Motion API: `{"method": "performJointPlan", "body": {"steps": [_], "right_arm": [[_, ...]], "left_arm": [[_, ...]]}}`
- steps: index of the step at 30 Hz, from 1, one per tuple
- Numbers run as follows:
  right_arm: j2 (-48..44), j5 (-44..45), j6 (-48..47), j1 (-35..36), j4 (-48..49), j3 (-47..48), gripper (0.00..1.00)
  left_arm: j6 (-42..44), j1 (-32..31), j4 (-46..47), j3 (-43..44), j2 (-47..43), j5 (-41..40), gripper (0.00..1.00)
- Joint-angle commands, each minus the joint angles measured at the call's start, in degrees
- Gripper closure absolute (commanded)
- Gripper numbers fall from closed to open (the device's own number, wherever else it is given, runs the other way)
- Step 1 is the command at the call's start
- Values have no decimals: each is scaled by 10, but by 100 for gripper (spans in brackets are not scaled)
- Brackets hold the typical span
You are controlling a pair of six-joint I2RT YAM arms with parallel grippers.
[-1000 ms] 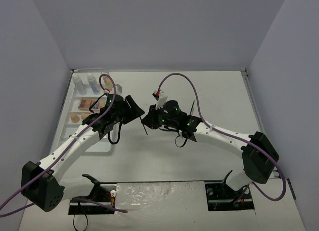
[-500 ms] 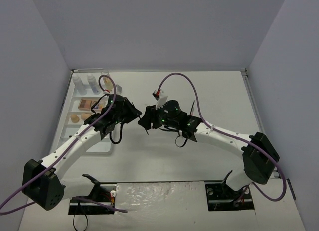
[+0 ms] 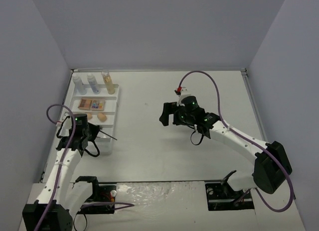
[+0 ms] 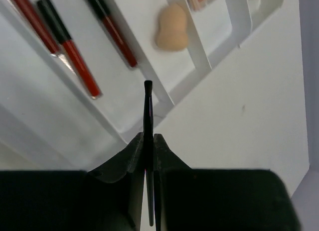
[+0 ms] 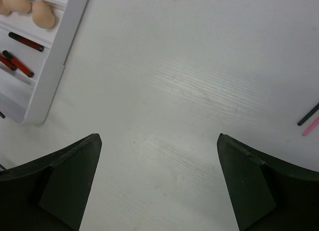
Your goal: Organize the makeup
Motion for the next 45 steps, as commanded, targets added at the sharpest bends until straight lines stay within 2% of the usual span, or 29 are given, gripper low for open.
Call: {"method": "performJointPlan", "body": {"steps": [1, 5, 12, 16, 23, 28, 33, 37, 40, 42, 45], "right_arm": [[-56, 39, -14, 2, -19, -14, 0], [-57, 40, -11, 2, -27, -17, 0], [-63, 53, -15, 2, -34, -20, 0], [-61, 62, -18, 2, -37, -21, 0], [-46, 107, -18, -10, -70, -11, 0], [-14, 154, -3, -46, -100, 3, 2], [36, 165, 14, -101, -104, 14, 17], [86, 169, 22, -130, -100, 27, 29], [127, 172, 25, -147, -96, 43, 47], [146, 173, 29, -159, -91, 51, 55], [173, 168, 30, -176, -80, 66, 59]], "left_arm": [[-21, 93, -56, -7, -48, -10, 100], [-14, 187, -38, -32, -19, 27, 100], [-35, 214, -9, -46, 42, 29, 99], [-58, 215, 4, -64, 33, 25, 80], [-56, 216, -37, -51, 7, 19, 50], [12, 215, -61, 4, -22, 18, 28], [171, 171, -65, 105, -3, 33, 17], [294, 100, -62, 156, 14, 51, 15], [349, 45, -48, 159, 12, 51, 14], [370, 13, -35, 150, 8, 55, 11], [397, -32, -8, 128, -7, 54, 3]]}}
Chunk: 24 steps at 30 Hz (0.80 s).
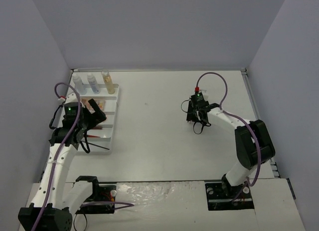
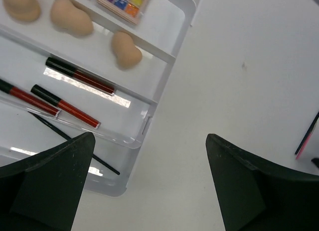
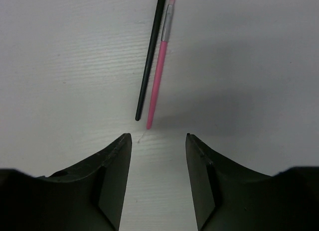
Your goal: Organize the makeup
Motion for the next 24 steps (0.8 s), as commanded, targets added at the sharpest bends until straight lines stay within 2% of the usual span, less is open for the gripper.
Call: {"method": "performJointPlan", "body": {"steps": [1, 10, 24], "right_arm": [[27, 17, 10, -23, 25, 43, 59], [80, 20, 14, -25, 33, 76, 67], [125, 44, 20, -34, 37, 62, 79]], "left_arm": [[92, -50, 51, -13, -19, 2, 3], [105, -78, 57, -40, -66, -7, 3], [106, -82, 71, -46, -67, 5, 3]]}}
